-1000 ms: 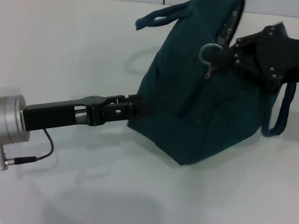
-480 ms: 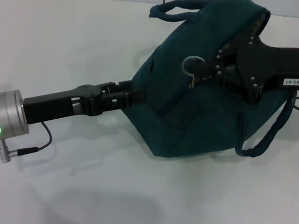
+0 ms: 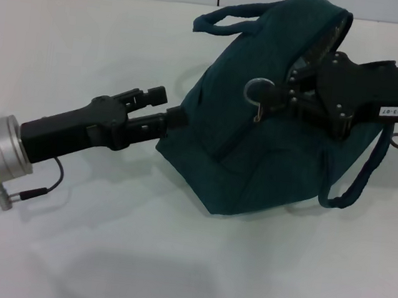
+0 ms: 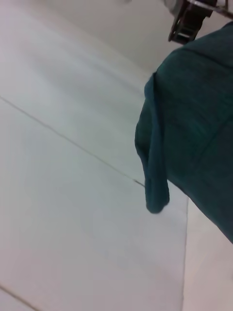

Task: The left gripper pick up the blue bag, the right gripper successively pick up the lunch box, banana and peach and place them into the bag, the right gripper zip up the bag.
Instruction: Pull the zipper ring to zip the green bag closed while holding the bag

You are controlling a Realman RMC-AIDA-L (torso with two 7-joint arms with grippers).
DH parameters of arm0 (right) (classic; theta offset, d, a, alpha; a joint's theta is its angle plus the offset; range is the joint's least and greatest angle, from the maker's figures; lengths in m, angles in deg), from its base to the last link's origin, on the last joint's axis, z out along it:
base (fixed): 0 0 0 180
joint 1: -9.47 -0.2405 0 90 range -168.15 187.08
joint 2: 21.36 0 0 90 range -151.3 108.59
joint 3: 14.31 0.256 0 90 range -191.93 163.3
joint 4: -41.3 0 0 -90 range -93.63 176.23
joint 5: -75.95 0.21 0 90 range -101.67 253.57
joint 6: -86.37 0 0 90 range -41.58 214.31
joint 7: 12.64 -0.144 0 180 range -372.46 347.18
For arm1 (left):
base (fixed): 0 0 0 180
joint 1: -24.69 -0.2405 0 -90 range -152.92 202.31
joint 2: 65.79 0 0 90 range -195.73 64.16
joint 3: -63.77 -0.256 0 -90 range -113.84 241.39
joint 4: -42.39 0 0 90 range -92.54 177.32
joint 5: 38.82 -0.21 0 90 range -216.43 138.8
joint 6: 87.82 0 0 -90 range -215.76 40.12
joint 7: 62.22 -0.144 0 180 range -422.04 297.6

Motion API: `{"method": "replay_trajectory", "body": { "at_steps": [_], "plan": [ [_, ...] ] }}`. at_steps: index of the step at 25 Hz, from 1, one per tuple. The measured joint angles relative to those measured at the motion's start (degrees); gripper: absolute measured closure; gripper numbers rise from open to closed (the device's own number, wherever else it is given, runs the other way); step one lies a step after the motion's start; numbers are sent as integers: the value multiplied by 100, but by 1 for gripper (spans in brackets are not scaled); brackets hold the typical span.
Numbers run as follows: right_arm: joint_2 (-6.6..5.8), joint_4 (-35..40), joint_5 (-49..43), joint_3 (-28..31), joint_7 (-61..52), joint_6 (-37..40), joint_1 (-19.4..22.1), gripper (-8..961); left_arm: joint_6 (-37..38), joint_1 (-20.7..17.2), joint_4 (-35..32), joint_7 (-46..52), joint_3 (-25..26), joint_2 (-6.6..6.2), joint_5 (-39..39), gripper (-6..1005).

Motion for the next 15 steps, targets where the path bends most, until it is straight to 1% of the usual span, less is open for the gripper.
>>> {"method": "replay_trajectory", "body": {
  "at_steps": [5, 9, 15],
  "plan": [
    [-7, 0, 0, 1, -46, 6, -7, 947, 102, 170, 336, -674, -23, 15, 3, 123],
    [-19, 0, 0, 1, -73, 17, -10, 947, 94, 255, 434, -1288, -5, 20, 28, 124],
    [-1, -6, 0, 1, -74, 60, -9, 947, -65, 387, 488, -1570, 2, 25, 146, 133]
  ]
}}
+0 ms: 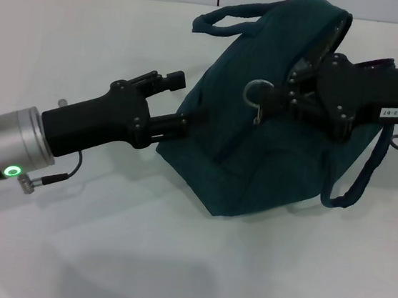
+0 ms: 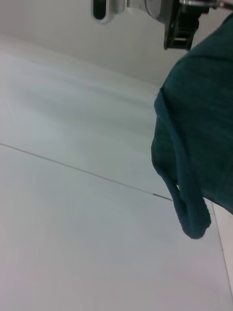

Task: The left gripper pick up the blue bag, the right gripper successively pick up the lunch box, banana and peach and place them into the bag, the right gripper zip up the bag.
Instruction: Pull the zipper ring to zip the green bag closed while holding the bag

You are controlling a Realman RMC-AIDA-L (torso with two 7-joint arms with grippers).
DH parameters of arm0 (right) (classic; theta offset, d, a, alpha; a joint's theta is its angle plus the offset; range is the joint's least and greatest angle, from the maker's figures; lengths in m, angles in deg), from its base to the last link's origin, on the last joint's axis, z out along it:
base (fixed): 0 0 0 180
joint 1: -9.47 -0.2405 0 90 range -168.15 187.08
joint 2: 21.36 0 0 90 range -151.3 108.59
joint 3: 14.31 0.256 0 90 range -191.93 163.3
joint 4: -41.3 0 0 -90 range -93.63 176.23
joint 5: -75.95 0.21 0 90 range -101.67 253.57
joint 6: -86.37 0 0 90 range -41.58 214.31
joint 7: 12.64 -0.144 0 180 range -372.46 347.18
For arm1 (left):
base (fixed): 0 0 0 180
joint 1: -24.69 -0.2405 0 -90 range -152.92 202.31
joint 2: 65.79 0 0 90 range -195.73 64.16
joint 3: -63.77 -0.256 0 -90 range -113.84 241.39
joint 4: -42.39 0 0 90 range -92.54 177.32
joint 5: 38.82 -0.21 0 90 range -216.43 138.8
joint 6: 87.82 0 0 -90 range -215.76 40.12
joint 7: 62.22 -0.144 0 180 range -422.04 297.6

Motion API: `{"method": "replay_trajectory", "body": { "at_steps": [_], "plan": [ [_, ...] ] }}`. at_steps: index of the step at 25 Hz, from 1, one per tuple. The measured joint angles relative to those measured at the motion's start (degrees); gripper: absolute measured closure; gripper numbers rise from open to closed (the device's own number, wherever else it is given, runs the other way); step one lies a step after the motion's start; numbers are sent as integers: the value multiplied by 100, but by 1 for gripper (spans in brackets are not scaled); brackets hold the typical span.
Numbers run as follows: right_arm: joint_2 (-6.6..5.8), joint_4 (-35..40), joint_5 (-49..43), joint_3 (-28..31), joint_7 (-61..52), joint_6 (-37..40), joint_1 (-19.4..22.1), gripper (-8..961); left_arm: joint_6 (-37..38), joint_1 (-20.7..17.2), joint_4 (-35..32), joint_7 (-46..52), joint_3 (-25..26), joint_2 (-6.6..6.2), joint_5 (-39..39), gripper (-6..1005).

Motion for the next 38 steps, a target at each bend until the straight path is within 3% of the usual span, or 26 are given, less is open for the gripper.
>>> {"method": "replay_trajectory", "body": {
  "at_steps": [32, 38],
  "plan": [
    [25, -2, 9, 40, -59, 30, 47, 948, -119, 170, 165, -131, -361, 16, 89, 226],
    [25, -2, 9, 35, -61, 12, 50, 948, -119, 167, 176, -135, -368, 17, 102, 470]
  ]
}}
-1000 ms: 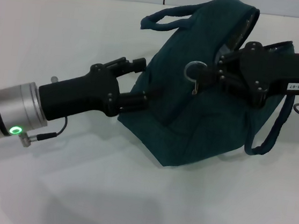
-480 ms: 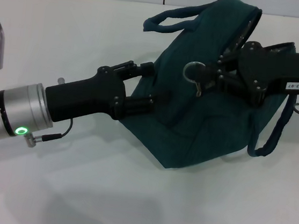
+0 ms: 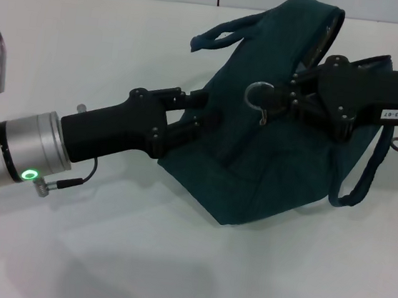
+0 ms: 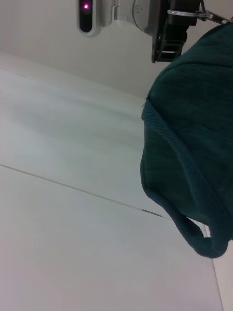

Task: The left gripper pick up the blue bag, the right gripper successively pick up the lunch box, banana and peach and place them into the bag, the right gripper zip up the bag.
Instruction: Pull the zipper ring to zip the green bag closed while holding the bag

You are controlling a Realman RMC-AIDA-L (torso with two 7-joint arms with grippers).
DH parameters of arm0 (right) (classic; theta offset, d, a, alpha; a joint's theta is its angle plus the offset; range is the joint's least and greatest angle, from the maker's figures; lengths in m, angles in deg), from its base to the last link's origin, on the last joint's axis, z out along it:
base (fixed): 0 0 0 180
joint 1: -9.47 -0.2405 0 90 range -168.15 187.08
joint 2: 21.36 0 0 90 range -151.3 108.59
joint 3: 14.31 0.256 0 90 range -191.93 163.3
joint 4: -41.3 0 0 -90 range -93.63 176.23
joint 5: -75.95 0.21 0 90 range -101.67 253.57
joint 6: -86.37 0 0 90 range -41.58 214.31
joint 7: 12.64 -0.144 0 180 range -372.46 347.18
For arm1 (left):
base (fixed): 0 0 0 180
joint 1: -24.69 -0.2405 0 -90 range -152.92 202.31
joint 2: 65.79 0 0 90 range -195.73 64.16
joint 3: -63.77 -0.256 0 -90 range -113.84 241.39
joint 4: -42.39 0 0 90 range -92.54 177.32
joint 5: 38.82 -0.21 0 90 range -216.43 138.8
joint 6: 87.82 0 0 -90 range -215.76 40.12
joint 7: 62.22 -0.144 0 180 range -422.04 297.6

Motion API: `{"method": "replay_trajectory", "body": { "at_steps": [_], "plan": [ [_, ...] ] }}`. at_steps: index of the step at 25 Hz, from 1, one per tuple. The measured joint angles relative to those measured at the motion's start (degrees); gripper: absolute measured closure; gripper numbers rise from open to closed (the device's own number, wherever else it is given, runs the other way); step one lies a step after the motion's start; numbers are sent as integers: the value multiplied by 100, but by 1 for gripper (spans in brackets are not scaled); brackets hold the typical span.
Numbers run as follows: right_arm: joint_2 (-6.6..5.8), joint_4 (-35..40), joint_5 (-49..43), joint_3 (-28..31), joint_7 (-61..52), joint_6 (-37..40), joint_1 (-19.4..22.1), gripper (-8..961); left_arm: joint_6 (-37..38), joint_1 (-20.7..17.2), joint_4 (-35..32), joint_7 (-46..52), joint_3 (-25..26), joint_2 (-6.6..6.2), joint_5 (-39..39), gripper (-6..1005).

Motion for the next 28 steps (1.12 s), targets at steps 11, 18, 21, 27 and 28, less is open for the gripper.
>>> {"method": "replay_trajectory", "body": {
  "at_steps": [11, 18, 21, 27, 28],
  "plan": [
    [13, -40, 25, 23, -16, -23, 23, 948, 47, 4, 173, -144, -7, 3, 45, 707],
    [-3, -171, 201, 179, -28, 25, 118, 948, 52, 20, 367, -113, -31, -10, 36, 788],
    [-23, -170, 310, 193, -64, 43, 213, 948, 53, 31, 412, -122, -33, -17, 32, 810],
    [-48, -167, 493, 331, -90, 82, 364, 948, 53, 18, 427, -141, -50, -14, 10, 859],
    [-51, -167, 506, 364, -90, 85, 375, 948, 53, 14, 428, -141, -77, -13, 10, 868]
  ]
}}
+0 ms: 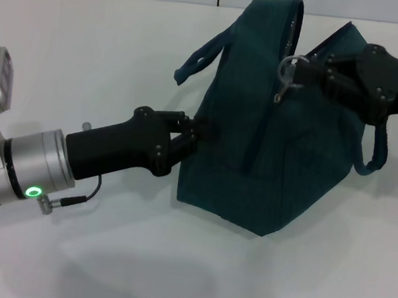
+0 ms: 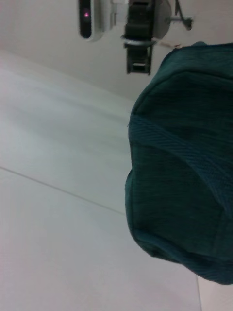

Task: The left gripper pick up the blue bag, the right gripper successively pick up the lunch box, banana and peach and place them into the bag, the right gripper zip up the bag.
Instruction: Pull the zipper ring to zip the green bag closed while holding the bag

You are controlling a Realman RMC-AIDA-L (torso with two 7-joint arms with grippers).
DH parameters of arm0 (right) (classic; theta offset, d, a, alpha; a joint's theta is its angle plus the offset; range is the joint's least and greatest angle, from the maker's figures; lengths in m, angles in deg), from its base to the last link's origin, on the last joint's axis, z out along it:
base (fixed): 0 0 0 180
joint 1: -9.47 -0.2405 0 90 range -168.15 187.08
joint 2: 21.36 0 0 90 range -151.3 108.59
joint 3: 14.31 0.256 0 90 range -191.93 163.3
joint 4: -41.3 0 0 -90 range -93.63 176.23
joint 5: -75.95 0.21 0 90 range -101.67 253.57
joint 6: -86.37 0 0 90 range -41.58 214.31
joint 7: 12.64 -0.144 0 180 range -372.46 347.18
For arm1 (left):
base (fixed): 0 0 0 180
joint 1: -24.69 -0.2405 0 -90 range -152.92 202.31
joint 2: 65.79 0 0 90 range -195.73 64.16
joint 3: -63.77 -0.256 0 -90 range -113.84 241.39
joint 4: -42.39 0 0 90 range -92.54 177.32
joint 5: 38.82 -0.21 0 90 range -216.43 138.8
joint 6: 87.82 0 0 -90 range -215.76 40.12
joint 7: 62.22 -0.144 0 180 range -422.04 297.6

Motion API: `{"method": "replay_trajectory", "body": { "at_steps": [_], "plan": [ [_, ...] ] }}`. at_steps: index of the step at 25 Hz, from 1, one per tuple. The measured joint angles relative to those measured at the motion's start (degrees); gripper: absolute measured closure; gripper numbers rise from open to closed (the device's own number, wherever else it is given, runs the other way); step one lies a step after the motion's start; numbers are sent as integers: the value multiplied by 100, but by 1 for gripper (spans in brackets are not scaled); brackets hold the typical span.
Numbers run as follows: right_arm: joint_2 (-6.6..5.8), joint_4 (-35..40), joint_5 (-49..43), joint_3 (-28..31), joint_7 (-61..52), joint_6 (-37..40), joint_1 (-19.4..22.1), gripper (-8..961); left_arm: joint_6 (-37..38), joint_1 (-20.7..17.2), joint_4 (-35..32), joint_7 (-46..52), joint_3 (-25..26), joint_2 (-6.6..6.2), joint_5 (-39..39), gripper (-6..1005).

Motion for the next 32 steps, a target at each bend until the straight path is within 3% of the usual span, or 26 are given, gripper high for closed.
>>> {"method": "replay_trajectory", "body": {
  "at_steps": [15, 32],
  "plan": [
    [-13, -85, 70, 206, -109, -169, 36, 948, 185, -62, 3, -123, -325, 5, -4, 931],
    [-45, -106, 235, 217, -157, -288, 54, 948, 355, -134, 82, -324, -494, 8, 5, 933]
  ]
}}
